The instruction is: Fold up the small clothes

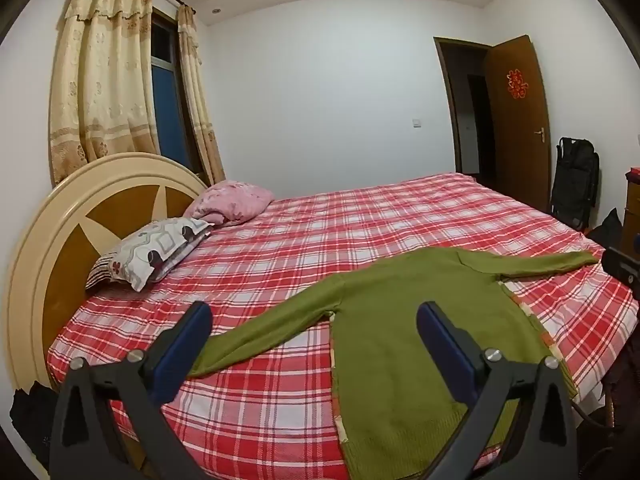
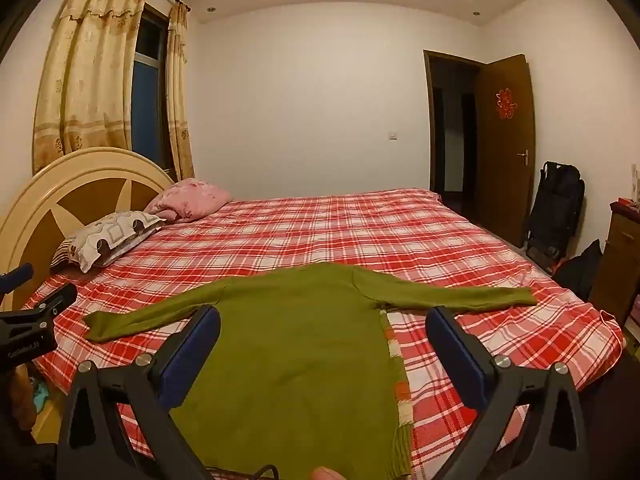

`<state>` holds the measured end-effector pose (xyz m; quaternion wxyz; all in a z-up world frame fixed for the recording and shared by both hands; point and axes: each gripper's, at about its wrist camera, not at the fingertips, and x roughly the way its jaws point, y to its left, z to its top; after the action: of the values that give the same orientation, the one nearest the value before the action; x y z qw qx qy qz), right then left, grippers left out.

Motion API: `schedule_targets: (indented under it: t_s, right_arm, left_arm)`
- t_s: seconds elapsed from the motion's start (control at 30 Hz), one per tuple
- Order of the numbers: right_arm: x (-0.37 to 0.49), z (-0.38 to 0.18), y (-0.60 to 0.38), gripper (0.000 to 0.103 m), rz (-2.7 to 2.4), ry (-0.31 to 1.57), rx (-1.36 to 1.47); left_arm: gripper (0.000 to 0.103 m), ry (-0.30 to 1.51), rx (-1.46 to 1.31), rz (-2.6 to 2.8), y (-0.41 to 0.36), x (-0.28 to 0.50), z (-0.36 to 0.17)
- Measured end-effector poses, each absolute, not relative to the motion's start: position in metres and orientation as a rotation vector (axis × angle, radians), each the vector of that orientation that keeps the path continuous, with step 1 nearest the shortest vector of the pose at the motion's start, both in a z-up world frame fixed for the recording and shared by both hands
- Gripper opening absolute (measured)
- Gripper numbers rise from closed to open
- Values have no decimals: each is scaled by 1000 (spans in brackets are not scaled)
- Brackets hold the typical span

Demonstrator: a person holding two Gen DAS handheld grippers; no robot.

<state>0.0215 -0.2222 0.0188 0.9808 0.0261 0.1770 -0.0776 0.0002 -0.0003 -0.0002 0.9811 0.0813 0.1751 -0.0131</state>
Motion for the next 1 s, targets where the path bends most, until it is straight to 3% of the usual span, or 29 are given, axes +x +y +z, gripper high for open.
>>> schedule_targets:
  t_s: [1.0]
  right_arm:
    - [27,5,-229,102,-161,389,75]
  left_arm:
    - [103,394,157,-28,-4,8,-16]
